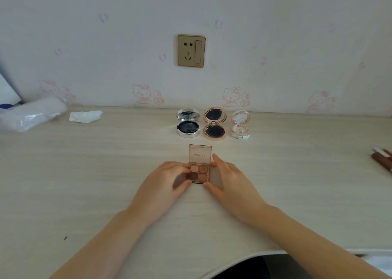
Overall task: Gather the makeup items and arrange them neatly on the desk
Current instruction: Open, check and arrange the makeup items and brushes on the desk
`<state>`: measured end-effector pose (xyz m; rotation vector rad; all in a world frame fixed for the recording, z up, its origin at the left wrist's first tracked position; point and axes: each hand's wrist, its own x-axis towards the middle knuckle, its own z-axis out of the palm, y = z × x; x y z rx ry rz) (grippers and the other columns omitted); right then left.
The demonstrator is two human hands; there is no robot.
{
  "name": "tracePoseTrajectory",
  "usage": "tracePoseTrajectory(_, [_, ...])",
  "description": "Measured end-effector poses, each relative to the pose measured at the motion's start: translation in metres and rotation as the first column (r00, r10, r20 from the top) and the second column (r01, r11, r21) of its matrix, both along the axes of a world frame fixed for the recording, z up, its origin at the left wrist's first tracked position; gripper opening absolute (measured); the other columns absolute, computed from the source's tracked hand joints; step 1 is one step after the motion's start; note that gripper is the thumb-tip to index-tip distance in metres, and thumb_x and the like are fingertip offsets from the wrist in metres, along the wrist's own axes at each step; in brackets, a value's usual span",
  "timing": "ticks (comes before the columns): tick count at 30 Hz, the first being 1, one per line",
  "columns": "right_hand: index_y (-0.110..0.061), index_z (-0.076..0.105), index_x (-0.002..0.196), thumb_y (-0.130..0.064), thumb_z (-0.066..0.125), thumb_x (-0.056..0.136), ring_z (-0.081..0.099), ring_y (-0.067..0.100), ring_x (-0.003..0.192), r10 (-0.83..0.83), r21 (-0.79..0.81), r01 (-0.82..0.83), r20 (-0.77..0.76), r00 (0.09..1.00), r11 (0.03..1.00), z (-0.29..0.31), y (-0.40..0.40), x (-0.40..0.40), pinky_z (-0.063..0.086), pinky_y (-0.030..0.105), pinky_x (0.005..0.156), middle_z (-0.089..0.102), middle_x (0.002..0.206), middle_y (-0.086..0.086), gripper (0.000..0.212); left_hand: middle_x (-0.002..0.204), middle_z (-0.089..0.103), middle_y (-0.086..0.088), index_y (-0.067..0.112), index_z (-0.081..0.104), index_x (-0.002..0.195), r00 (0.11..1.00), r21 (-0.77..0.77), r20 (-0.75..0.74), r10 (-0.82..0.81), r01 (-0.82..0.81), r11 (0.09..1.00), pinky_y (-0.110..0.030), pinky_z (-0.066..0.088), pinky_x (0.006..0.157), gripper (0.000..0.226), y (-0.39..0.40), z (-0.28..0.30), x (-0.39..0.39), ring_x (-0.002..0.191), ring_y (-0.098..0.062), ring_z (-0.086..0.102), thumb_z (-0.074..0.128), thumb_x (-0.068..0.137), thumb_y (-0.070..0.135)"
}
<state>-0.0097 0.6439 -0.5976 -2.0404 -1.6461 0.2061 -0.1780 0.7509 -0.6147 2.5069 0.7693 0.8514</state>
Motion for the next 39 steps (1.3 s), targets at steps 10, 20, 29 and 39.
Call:
tracePoseTrajectory(10, [-0.013, 0.037, 0.140, -0.027, 0.058, 0.092, 0.046, 0.024, 0.125, 0.005, 0.015, -0.005, -0.016, 1.000, 1.000, 0.007, 0.034, 0.005, 0.040, 0.033, 0.098, 0.054, 0.133, 0.005, 0.054, 0.112, 0.067, 0.009, 0.019, 0.070, 0.107, 0.999, 0.002, -0.017, 0.033, -0.033, 0.999, -0.023, 0.043, 0.094, 0.023, 0.024, 0.004, 0.011, 0.108, -0.011, 0.057, 0.069, 0.085, 0.017])
tracePoseTrajectory(20, [-0.014, 0.035, 0.143, -0.028, 0.056, 0.092, 0.044, 0.026, 0.127, -0.016, -0.035, 0.016, -0.019, 1.000, 0.999, 0.001, 0.073, 0.012, 0.039, 0.035, 0.101, 0.051, 0.136, 0.007, 0.056, 0.111, 0.067, 0.006, 0.019, 0.069, 0.107, 0.995, -0.030, -0.085, 0.058, -0.060, 0.998, -0.026, 0.042, 0.093, 0.021, 0.055, 0.013, 0.018, 0.105, -0.014, 0.057, 0.066, 0.086, 0.018])
tracePoseTrajectory(29, [-0.014, 0.047, 0.129, -0.026, 0.051, 0.093, 0.051, 0.027, 0.116, -0.031, -0.020, 0.032, 0.029, 0.999, 0.999, 0.000, 0.084, 0.012, 0.044, 0.039, 0.093, 0.054, 0.124, 0.007, 0.038, 0.109, 0.068, 0.003, 0.016, 0.070, 0.104, 0.997, -0.023, -0.021, 0.069, -0.069, 0.997, -0.028, 0.044, 0.092, 0.020, 0.066, 0.009, 0.022, 0.103, -0.017, 0.061, 0.068, 0.084, 0.012])
tracePoseTrajectory(39, [-0.012, 0.052, 0.123, -0.023, 0.049, 0.093, 0.047, 0.023, 0.118, -0.027, 0.001, 0.027, 0.003, 1.000, 1.000, -0.005, 0.082, 0.012, 0.041, 0.032, 0.096, 0.053, 0.123, 0.006, 0.032, 0.110, 0.069, 0.003, 0.016, 0.070, 0.105, 0.998, -0.003, -0.013, 0.066, -0.066, 0.998, -0.027, 0.045, 0.092, 0.022, 0.067, 0.009, 0.024, 0.102, -0.016, 0.062, 0.068, 0.084, 0.011])
